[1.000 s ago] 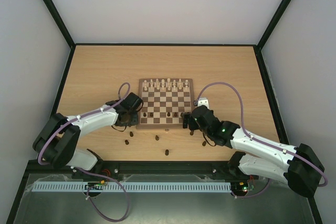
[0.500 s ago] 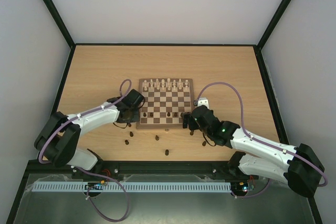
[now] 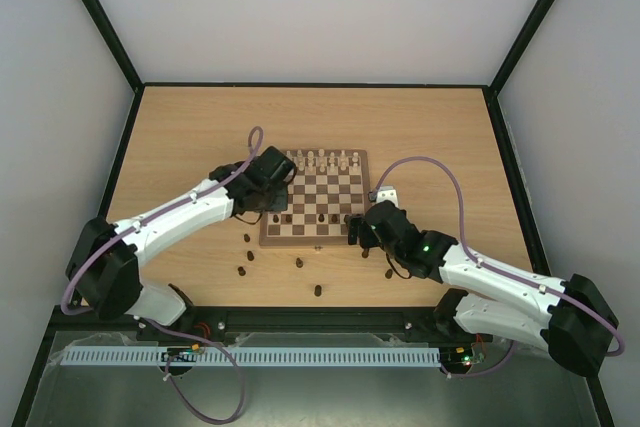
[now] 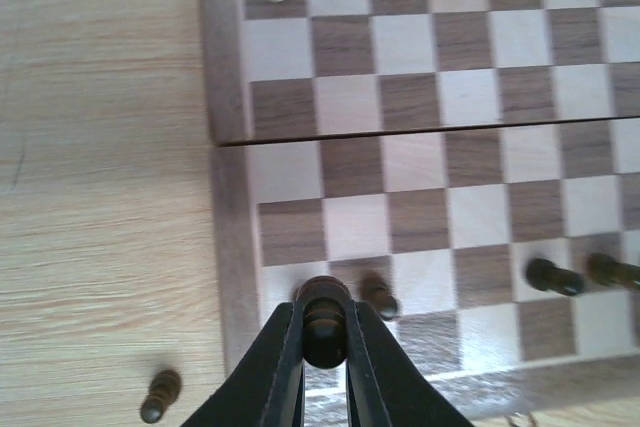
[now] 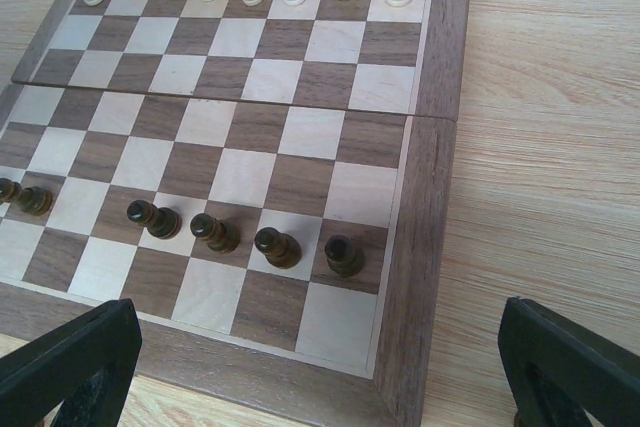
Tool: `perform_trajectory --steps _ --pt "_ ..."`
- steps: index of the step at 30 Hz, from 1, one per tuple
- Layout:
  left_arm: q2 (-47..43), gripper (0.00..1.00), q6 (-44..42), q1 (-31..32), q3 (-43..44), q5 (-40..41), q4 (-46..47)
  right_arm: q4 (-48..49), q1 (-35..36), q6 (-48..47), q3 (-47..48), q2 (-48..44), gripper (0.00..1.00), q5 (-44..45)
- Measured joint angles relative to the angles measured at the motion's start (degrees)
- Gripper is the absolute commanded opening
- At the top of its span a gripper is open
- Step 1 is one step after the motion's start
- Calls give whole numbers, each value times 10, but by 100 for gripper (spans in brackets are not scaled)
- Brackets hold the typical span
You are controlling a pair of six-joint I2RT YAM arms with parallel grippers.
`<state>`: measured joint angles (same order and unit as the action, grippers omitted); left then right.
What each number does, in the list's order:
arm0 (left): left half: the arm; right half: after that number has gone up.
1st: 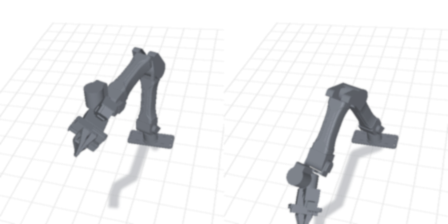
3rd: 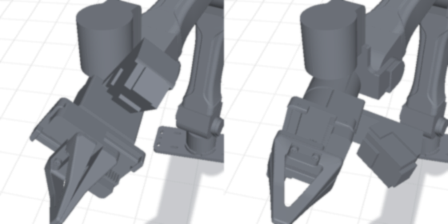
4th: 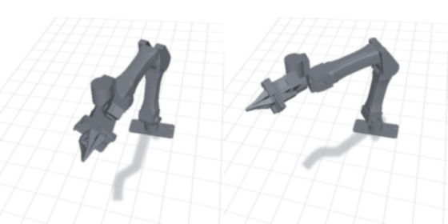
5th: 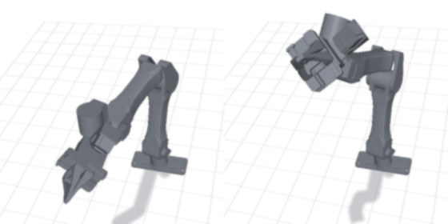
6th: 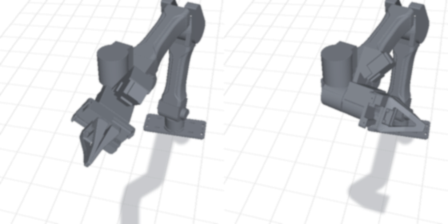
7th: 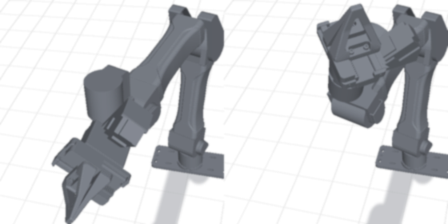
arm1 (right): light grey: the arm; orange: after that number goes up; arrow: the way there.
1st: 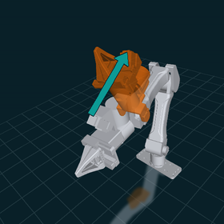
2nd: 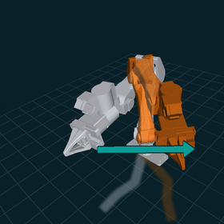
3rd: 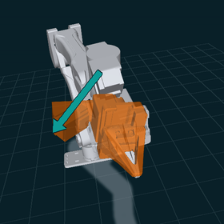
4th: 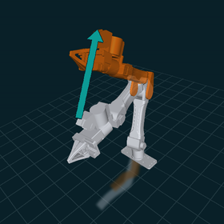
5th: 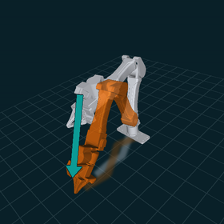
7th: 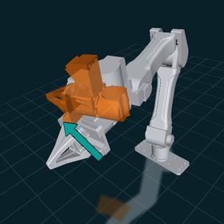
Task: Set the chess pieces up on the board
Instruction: Place the chess piece on the chessboard.
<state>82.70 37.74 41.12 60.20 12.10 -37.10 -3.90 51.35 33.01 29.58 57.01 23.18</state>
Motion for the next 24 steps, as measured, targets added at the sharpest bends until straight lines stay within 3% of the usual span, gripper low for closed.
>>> perform_trajectory --steps 8,24 --pt "27 10 -3 57 70 -5 -20 0 0 0 0 -15 99 3" --pt "151 12 -5 125 101 -14 -21 0 0 0 -2 -27 99 9"
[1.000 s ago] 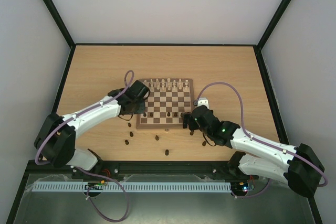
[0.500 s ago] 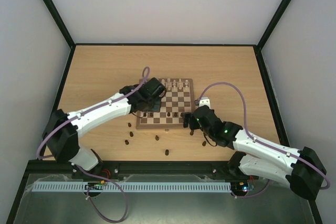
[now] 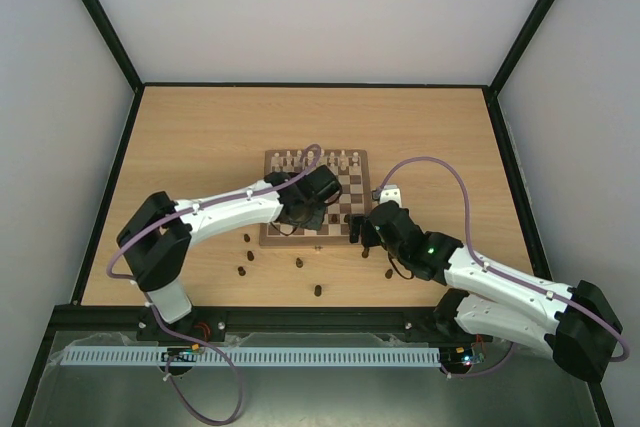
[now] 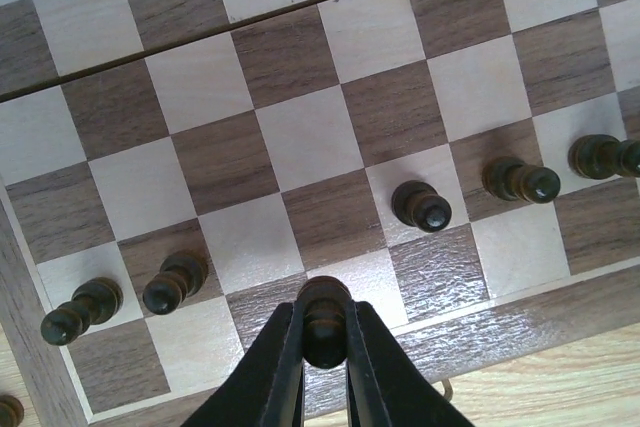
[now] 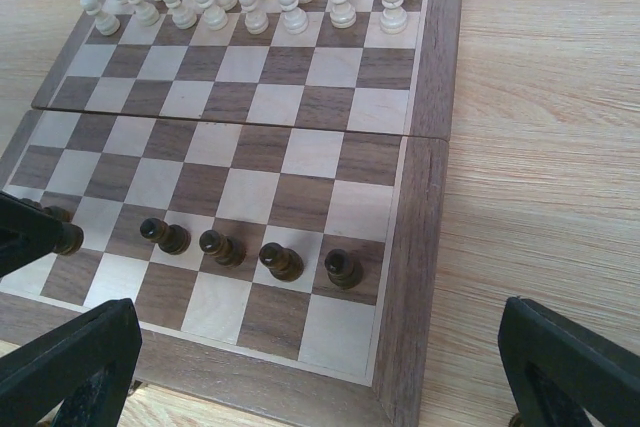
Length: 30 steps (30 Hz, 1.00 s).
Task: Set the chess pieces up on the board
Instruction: Place the chess piece on the chessboard.
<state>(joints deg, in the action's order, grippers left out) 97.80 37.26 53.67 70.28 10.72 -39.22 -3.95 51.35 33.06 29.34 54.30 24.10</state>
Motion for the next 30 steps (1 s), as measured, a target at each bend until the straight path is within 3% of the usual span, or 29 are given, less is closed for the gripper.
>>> perform_trajectory --steps 30 --pt "50 14 -9 -16 -7 35 0 0 0 0 0 2 98 -1"
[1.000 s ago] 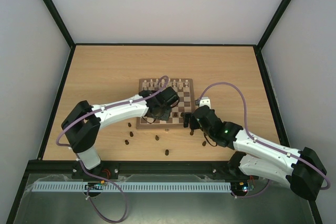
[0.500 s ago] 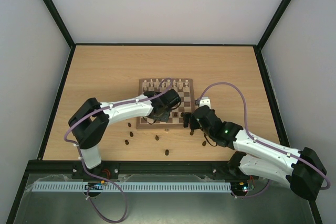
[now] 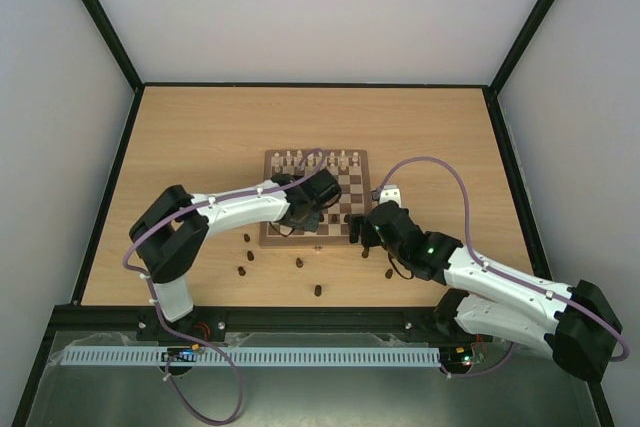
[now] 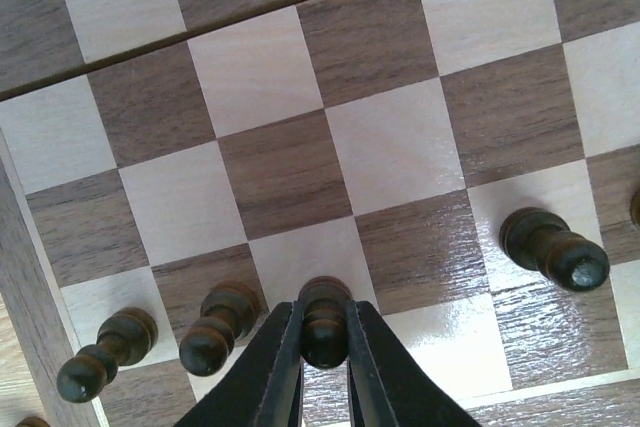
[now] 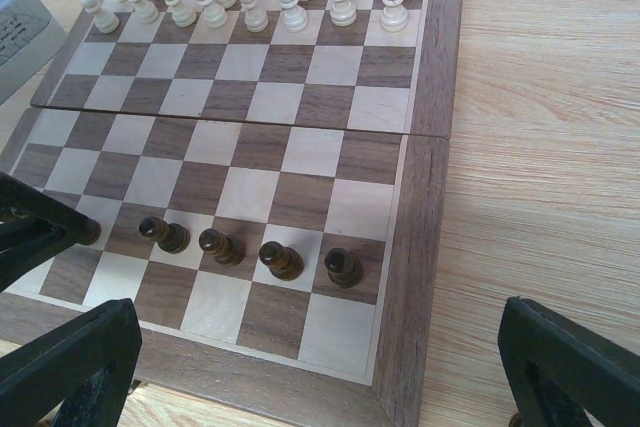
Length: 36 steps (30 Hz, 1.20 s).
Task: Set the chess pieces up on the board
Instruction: Place the chess piece on the chessboard.
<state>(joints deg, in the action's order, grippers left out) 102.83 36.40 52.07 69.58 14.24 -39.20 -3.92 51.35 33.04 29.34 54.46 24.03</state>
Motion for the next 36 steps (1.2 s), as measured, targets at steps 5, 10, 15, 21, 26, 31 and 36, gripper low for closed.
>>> perform_trajectory --steps 5,10,15,21,26,31,36 --pt "-5 16 0 -7 -9 -1 14 0 0 0 0 0 99 0" --pt "-7 29 -1 -10 -17 -4 18 0 0 0 0 0 99 0" --pt "-7 35 -1 -10 -22 -7 18 0 0 0 0 0 99 0" --pt "-19 36 0 -10 -21 -8 17 0 0 0 0 0 99 0" --pt "-49 37 0 -9 -14 -8 10 0 0 0 0 1 99 0" --pt "-85 52 1 -7 -1 -4 8 0 0 0 0 3 99 -1" --pt "-136 67 13 -7 -2 21 -16 0 0 0 0 3 99 -5"
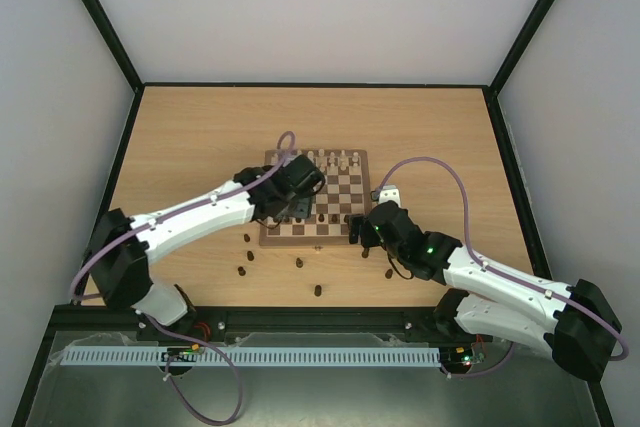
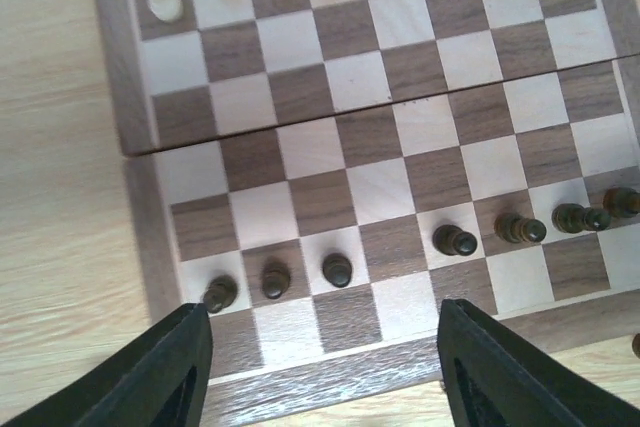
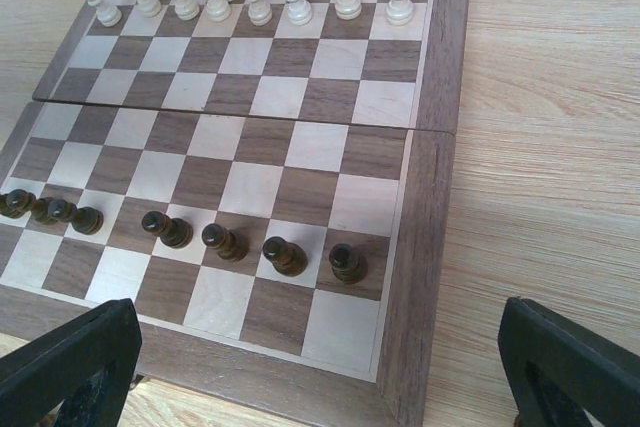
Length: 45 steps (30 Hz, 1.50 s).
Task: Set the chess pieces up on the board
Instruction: Place the chess piece on the chessboard, then pick up the chess piece at the center of the board.
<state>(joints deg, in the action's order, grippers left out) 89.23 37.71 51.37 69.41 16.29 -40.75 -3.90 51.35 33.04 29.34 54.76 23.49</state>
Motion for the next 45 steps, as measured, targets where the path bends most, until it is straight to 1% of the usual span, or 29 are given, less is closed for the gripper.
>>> perform_trajectory --steps 1,3,4,5,6,11,16,20,24,28,33,38,42,45 --pt "-11 70 3 0 -1 5 -4 0 0 0 0 0 99 -1" --pt "-40 79 14 0 -11 16 -12 0 0 0 0 0 98 -3" --pt "-54 87 19 0 -18 21 -16 0 0 0 0 0 98 -4" --pt "-69 97 25 0 -27 25 -21 0 0 0 0 0 99 -5" --pt "-82 99 29 0 -36 29 -26 0 0 0 0 0 99 -6" --pt "-149 99 75 -8 -100 49 -54 0 0 0 0 1 99 -11" --pt "-206 99 103 -49 -182 53 -55 1 0 0 0 1 98 -17" --pt "-222 99 112 -86 -221 45 -45 2 0 0 0 1 99 -21" --pt "-225 99 112 -123 -253 27 -7 3 0 0 0 1 99 -23" --pt "-221 93 107 -153 -280 12 24 3 0 0 0 1 99 -24" --pt "-188 71 95 -162 -291 -4 63 4 0 0 0 1 99 -25" --pt "-164 57 86 -163 -302 -28 94 4 0 0 0 1 99 -25" --pt "-157 48 81 -163 -303 -32 103 4 0 0 0 1 99 -25" --pt "-157 48 80 -163 -307 -34 108 4 0 0 0 4 99 -25"
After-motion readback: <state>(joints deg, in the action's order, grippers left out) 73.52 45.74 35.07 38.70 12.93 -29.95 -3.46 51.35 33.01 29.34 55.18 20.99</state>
